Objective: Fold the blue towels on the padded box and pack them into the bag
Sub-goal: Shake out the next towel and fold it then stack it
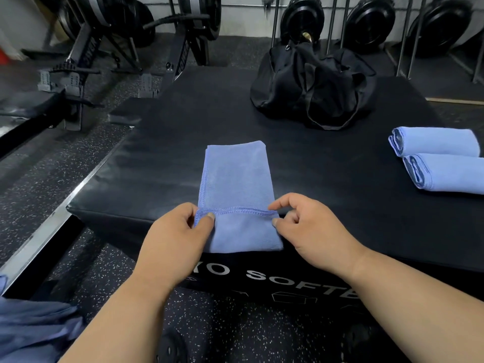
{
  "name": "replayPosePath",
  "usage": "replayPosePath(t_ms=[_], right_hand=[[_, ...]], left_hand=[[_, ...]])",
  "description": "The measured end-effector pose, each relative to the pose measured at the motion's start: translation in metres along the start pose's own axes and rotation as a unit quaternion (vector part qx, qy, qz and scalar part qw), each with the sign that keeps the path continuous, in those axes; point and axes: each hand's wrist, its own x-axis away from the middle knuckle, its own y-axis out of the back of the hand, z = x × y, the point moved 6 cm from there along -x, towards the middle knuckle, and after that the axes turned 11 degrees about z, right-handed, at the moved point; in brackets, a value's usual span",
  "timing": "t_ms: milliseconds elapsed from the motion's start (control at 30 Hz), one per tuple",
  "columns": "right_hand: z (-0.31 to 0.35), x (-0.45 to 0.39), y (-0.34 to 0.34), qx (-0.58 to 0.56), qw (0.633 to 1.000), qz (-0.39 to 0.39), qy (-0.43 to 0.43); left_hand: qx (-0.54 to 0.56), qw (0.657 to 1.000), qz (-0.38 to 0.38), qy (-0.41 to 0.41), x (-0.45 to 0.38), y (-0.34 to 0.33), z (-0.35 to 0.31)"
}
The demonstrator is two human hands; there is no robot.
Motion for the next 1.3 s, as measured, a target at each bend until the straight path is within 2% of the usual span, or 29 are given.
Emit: replayPosePath(t_ms=[267,733,967,1167,1233,1300], right_hand=[[0.004,0.006,-0.001,0.0,1.0,-0.005,0.003],[-0.002,0.0,0.0,0.015,0.998,-0.065,0.003],[-0.001,0.006,0.0,-0.015,0.994,-0.1,0.036],[-0.004,0.004,-0.001,0.051,0.993,-0.1,0.048],[-0.005,0.003,-0.002,0.07,0.992,-0.091,0.047],[-0.005,0.002,-0.003,0.075,0.992,-0.089,0.047]], left_hand=[[0.007,1.0,0.016,0.001,0.006,-0.002,-0.002],[-0.021,0.999,-0.017,0.029,0.008,-0.002,0.002],[-0.023,0.999,-0.032,0.029,0.011,-0.001,-0.001],[-0.018,0.998,-0.052,0.033,0.01,0.0,-0.001],[-0.026,0.996,-0.087,0.01,0.012,0.006,-0.003],[-0.067,0.987,-0.126,-0.074,0.015,0.012,-0.012]])
